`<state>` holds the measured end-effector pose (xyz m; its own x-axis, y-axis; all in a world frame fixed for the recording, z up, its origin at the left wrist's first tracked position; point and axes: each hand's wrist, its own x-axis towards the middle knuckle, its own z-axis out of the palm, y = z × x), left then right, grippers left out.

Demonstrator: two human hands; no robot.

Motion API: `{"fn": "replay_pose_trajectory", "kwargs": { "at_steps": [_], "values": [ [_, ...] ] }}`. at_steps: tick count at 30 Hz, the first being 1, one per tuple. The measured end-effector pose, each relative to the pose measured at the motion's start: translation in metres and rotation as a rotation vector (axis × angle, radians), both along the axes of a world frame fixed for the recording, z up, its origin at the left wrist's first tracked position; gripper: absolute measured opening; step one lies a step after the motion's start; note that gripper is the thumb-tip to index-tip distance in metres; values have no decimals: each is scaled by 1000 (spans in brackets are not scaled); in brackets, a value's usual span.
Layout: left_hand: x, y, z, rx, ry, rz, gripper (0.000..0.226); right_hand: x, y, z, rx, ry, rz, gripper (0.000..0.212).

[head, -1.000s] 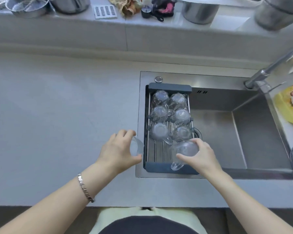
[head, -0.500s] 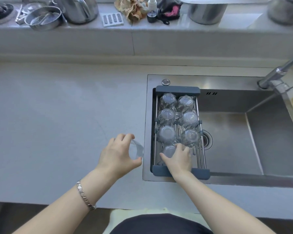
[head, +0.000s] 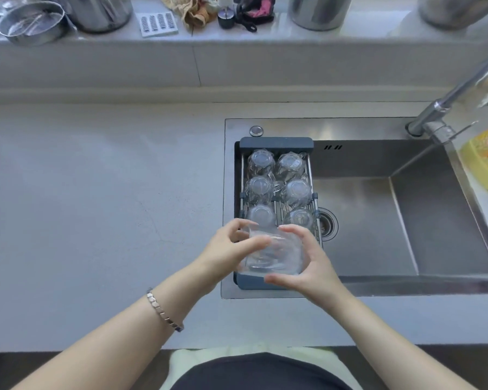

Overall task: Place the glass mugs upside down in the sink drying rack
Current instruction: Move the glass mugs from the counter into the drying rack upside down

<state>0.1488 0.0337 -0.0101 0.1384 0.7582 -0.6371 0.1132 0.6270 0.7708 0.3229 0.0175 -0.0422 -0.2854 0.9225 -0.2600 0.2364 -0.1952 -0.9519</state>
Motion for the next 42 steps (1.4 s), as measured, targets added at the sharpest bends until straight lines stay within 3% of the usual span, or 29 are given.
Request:
{"fn": "replay_pose_trajectory", "kwargs": {
  "at_steps": [2, 4, 9, 12, 15, 22, 25, 30, 38, 42],
  "values": [
    [12, -1, -8, -7, -53, -69, 45, 14, 1, 2, 33, -60, -10, 71],
    [21, -2, -19, 38, 27, -164, 39, 32, 2, 4, 89, -233, 21, 68],
    [33, 4, -52, 507, 757, -749, 38, 72, 14, 4, 49, -584, 92, 68],
    [44, 8, -72, 641, 967, -1042, 51, 76, 20, -6, -6, -659, 149, 69],
    [49, 12, -87, 659, 1063, -1120, 60, 63, 29, -18, 38, -675, 141, 74],
    [43, 18, -94, 595, 1080, -1076, 62, 49, 34, -34, 118, -817, 151, 71],
    [43, 19, -96, 581, 1074, -1062, 62, 49, 23, -41, 275, -950, 192, 67],
    [41, 17, -94, 563, 1032, -1026, 61, 37, 18, -59, 404, -1074, 332, 88],
    [33, 18, -97, 557, 1001, -1026, 64, 39, 16, -77, 437, -934, 310, 87],
    [31, 16, -98, 535, 963, -973, 64, 31, 17, -81, 431, -998, 261, 86]
  ]
}}
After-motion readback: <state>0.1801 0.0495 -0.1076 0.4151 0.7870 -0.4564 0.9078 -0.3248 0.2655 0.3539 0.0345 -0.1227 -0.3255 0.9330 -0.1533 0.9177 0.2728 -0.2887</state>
